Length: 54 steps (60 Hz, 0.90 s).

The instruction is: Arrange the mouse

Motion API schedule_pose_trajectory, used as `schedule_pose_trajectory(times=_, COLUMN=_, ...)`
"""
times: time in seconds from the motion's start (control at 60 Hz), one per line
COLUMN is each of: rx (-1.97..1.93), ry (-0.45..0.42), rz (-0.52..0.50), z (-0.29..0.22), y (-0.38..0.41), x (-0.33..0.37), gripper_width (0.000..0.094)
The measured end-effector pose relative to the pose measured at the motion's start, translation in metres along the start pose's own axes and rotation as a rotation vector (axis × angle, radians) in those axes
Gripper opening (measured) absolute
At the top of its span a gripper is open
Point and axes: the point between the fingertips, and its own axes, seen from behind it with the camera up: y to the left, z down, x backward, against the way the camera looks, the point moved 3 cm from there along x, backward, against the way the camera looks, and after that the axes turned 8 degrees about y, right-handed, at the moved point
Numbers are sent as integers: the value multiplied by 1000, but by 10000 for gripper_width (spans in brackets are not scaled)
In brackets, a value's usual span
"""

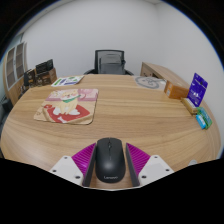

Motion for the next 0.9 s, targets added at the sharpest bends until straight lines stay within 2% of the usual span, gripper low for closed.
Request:
schedule_pose_trajectory(times=0.067, rx=-1, ry=2, rz=-5, z=-1, y=2, x=0, gripper_width=513)
schedule_pose_trajectory(times=0.3, rx=-11, ry=11, rz=4, z=-1, y=2, x=-2, gripper_width=460)
schedule_pose_trajectory(times=0.517, rx=-34, ry=9, rz=14, z=-3, y=1, x=-1, gripper_width=305)
schedule_pose_trajectory(times=0.633, rx=-32, ry=22, rz=11, z=-6, y=4, x=6, gripper_width=295)
schedule_pose_trajectory(times=0.733, rx=-27, ry=-16, rz=24, z=-35, y=4, x=27, gripper_width=294)
schedule_pose_trajectory(times=0.9, rx=-22, ry=-105, rz=-3, z=-117, y=25, x=57, gripper_width=294)
